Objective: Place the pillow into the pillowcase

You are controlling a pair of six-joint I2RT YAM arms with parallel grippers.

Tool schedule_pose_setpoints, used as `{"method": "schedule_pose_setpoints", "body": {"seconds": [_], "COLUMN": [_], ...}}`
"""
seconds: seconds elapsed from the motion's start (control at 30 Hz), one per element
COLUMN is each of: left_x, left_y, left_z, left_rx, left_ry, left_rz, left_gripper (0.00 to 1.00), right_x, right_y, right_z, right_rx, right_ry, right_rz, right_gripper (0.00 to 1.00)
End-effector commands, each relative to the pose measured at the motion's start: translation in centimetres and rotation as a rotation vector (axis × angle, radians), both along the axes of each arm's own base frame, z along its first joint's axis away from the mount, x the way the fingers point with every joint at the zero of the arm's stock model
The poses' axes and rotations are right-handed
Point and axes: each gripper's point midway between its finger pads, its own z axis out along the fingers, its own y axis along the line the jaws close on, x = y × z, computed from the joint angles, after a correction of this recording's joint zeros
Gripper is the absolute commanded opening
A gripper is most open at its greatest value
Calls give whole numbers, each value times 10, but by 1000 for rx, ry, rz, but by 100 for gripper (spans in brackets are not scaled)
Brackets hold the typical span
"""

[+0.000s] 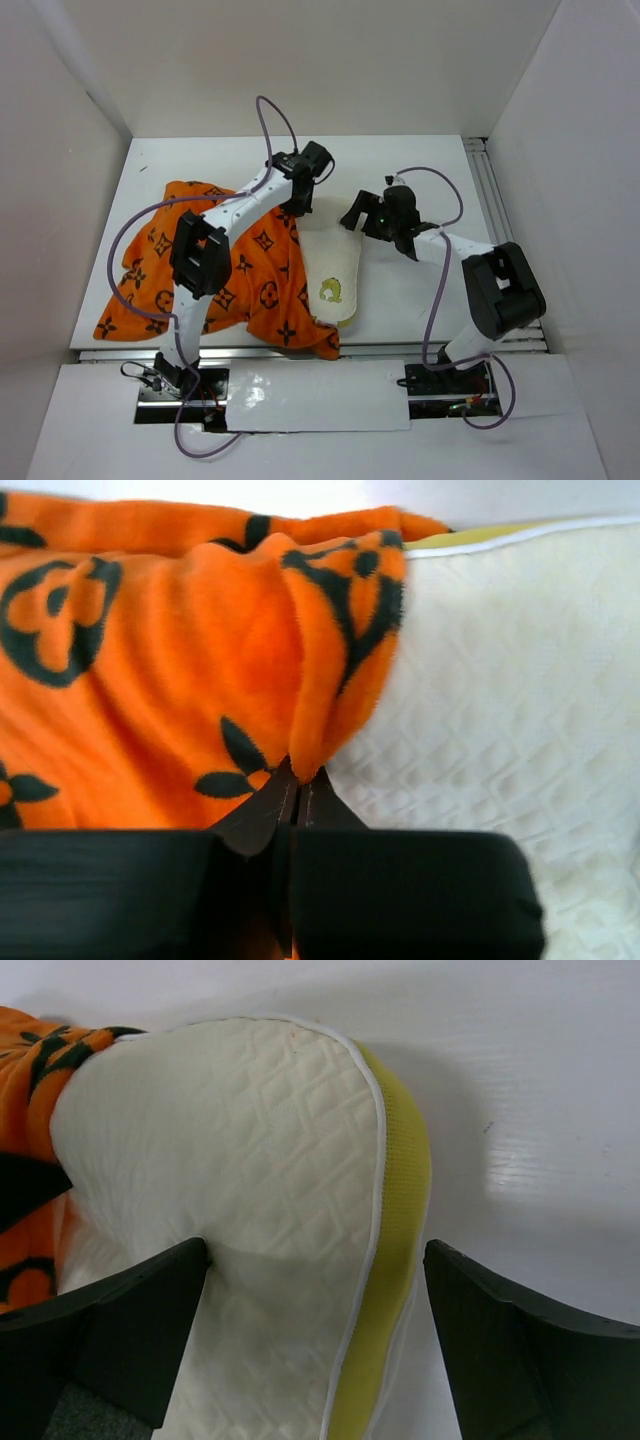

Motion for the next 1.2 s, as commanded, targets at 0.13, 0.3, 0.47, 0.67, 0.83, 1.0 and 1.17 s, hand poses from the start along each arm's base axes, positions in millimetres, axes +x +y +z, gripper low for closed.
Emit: {"method": "schedule_pose_setpoints", "body": {"seconds": [0.13, 0.3, 0.47, 0.67, 0.83, 1.0, 1.17], "left_x": [21, 22, -9, -85, -139, -134, -111], "left_y": [-32, -51, -79, -139, -175, -174, -154], "left_z": [18, 87, 177, 240, 273, 246, 214], "left_rx": [-98, -214, -368, -485, -570, -519, -456], "left_ry": [-53, -175, -329, -424, -451, -387, -339], "left_rz": [-98, -179, -330, -573, -709, -664, -544], "left_gripper": [0, 0, 0, 0, 0, 0, 19], "right_x": [4, -17, -71, -97, -93, -72, -71], "right_y": [53, 55, 63, 75, 94, 109, 92], "right_z": [24, 100, 160, 191, 169, 163, 133], "right_rx": [201, 200, 205, 243, 274, 247, 161], "right_ry": [-126, -423, -705, -826, -811, -776, -624], "right_rz": [227, 294, 377, 345, 272, 209, 153], "right_gripper": [24, 0, 0, 0, 0, 0, 13]}}
